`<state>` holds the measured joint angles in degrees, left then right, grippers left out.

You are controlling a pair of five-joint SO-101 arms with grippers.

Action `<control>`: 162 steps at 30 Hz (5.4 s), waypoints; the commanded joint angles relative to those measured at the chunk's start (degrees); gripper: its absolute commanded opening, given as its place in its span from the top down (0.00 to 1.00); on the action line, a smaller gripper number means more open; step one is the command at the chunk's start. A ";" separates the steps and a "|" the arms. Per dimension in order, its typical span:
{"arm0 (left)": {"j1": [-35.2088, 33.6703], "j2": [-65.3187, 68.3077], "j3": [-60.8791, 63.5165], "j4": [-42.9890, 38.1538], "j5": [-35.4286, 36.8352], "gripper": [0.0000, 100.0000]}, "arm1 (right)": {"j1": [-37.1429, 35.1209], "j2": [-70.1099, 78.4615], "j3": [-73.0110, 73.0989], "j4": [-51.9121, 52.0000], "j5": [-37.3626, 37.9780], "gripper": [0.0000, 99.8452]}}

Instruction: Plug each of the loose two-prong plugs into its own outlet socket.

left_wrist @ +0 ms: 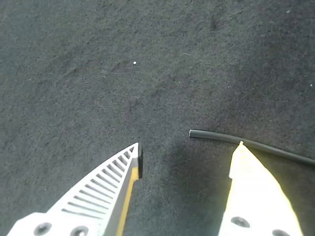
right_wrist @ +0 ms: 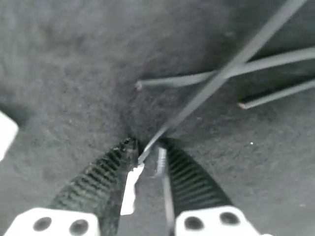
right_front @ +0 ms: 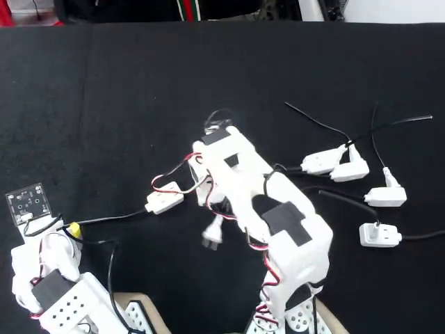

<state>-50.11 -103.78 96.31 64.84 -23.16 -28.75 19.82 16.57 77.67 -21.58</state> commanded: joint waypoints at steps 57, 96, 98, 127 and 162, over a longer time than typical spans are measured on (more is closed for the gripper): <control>0.48 -0.26 1.01 0.18 -0.44 0.71 | 0.09 26.24 -48.31 23.47 53.98 0.78; 0.48 -0.26 1.01 0.18 -0.44 0.71 | 7.56 26.15 -41.01 23.30 55.82 0.95; 0.48 -0.26 1.01 0.18 -0.44 0.71 | 7.91 26.24 -41.98 23.12 55.74 0.98; 0.57 -0.26 1.01 0.18 -0.53 0.71 | -0.18 -5.58 -46.46 19.25 29.71 0.99; 34.15 -0.62 -8.84 -1.58 9.67 0.71 | -15.91 -76.18 56.40 -73.41 11.69 0.99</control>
<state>-27.16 -103.78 93.23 64.66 -20.97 -44.13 -54.73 73.89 6.90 -5.58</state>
